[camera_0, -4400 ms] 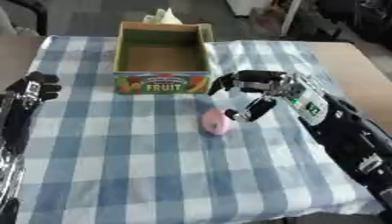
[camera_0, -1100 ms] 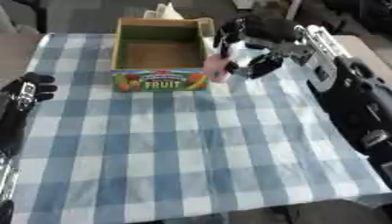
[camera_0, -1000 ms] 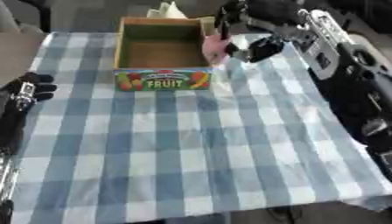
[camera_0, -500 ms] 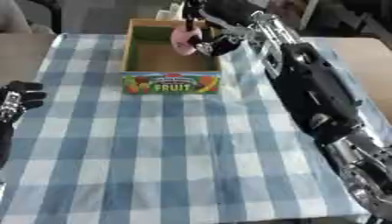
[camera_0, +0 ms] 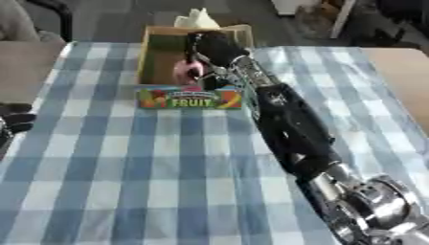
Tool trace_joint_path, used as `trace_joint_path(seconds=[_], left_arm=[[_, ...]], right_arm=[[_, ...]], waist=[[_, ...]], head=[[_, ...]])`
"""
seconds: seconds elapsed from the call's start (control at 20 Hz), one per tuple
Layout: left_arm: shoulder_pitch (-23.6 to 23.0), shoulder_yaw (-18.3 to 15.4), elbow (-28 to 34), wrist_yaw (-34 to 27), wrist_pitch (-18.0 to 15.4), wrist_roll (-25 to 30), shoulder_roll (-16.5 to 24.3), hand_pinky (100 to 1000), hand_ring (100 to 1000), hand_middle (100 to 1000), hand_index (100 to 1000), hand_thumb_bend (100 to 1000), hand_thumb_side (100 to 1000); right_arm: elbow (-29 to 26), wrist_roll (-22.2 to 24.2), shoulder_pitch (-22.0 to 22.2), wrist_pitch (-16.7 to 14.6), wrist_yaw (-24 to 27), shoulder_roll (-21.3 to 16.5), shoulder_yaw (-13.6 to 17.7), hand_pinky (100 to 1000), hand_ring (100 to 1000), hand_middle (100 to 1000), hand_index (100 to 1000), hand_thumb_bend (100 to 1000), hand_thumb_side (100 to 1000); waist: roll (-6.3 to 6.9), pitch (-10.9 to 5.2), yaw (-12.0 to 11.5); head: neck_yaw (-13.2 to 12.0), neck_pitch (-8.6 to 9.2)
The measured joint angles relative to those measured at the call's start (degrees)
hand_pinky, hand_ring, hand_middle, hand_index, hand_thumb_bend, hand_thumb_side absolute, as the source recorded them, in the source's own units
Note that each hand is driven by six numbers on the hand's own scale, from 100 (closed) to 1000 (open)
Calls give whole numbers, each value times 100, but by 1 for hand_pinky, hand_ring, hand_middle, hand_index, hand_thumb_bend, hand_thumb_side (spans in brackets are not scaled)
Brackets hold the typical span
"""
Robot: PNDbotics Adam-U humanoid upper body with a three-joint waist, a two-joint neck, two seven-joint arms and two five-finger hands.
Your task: Pick up objects on the table and place them in the box.
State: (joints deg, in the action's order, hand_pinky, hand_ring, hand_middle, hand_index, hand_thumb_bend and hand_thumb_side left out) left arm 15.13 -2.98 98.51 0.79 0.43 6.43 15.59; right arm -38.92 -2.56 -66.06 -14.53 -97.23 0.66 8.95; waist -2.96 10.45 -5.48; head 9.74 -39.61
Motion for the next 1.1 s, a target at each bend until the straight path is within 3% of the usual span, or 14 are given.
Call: trace_joint_path(seconds=[0.3,0.6,0.85,1.0,1.1], left_arm=[[-2,0,0,-3,8,8,0,784,740,702,710,100,812],[-54,-1,0,-3,12,6,0,784,740,702,709,100,814],[-123,-40,0,3,25,-20,2,784,740,702,708,100,812],[-185,-87,-2,10,25,-70,6,784,740,702,708,100,806],[-227,-130,-2,17,24,-114,12,783,740,702,708,100,801]], right_arm=[[-2,-216,4,393,-301,3,106,831,824,773,888,322,155],[-44,-434,-48,421,-154,-222,102,823,825,763,869,249,123],[-217,-543,-131,573,463,-773,232,808,829,754,853,137,100],[-233,-552,-121,977,851,-1320,486,793,831,748,835,100,100],[-150,-584,-54,1419,1074,-1754,727,776,835,737,815,100,100]], waist=[[-38,-1,38],[-42,-5,129],[-54,-84,248],[-78,-149,354],[-86,-205,430]], head=[[5,37],[11,37],[4,35],[-24,20],[-53,-13]])
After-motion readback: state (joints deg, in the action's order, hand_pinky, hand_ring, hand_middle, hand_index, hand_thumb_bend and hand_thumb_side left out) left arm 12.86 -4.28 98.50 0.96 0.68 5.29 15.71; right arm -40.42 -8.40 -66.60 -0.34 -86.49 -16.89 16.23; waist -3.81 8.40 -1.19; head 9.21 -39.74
